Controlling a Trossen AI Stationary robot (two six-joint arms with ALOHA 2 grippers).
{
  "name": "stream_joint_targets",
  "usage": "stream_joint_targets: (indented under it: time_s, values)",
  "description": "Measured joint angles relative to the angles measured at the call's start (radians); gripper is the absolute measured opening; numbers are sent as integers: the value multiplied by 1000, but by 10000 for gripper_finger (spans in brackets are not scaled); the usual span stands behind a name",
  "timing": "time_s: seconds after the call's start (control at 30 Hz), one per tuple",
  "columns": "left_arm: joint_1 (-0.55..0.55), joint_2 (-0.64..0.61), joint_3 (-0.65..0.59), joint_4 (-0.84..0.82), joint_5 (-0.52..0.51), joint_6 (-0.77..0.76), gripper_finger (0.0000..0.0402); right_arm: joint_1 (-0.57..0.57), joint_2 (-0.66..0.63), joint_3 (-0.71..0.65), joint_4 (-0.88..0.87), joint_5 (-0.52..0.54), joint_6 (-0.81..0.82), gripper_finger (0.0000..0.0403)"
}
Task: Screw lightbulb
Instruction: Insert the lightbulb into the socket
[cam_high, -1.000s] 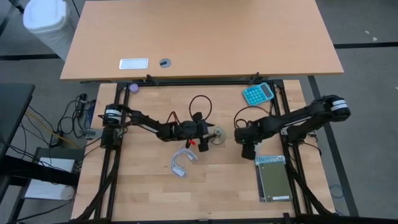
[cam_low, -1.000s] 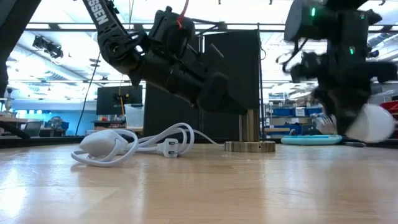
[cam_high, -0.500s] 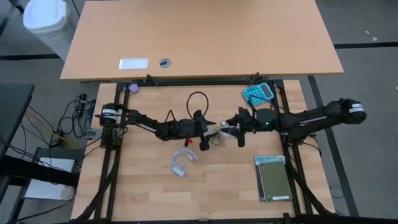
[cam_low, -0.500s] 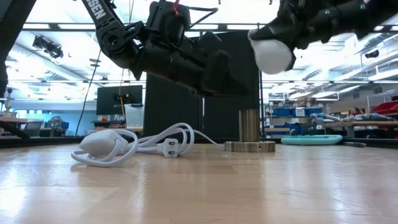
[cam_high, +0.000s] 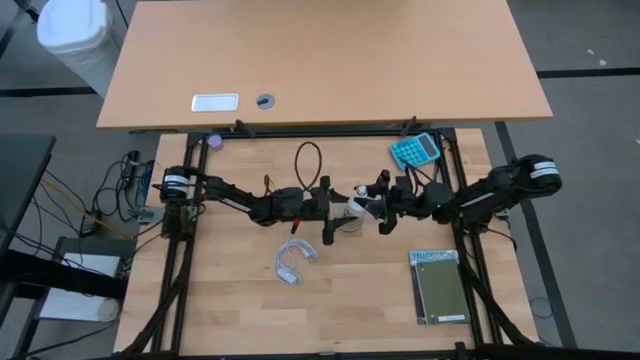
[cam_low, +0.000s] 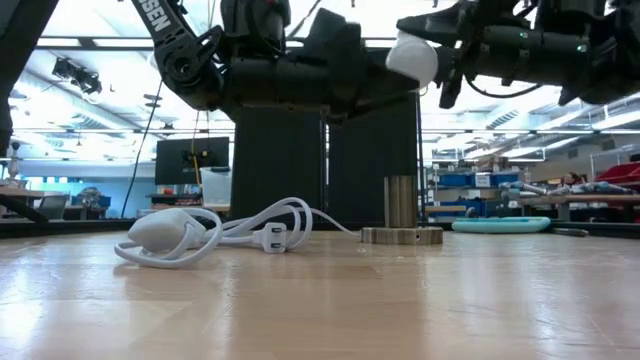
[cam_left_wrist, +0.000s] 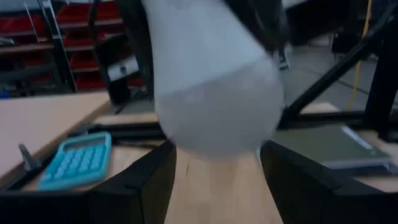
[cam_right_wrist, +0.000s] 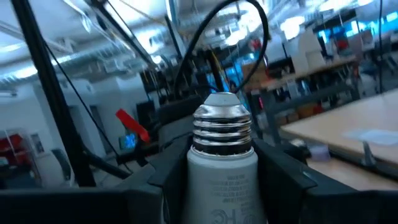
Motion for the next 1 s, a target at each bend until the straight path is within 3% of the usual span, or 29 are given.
stream_joint_targets:
  time_s: [0.1, 0.3, 0.47, 0.67, 0.83, 1.0]
  values:
    - [0, 0, 0, -2, -20, -7, 239, 11, 76, 2, 164, 1, -12, 157]
    - [-1, 2, -1, -4, -19, -24, 239, 30, 136, 20, 161, 28, -12, 157]
    - [0, 1, 1, -84, -18, 7, 239, 27, 103, 21, 154, 20, 9, 157]
    - [-2, -1, -1, -291, -46, 150, 239, -53, 67, 14, -39, -28, 401, 157]
    - [-6, -22, -1, -455, -186, 222, 239, -131, 69, 14, -240, -179, 864, 158]
    - [-47, -64, -1, -572, -385, 371, 239, -248, 70, 14, -391, -380, 1086, 158]
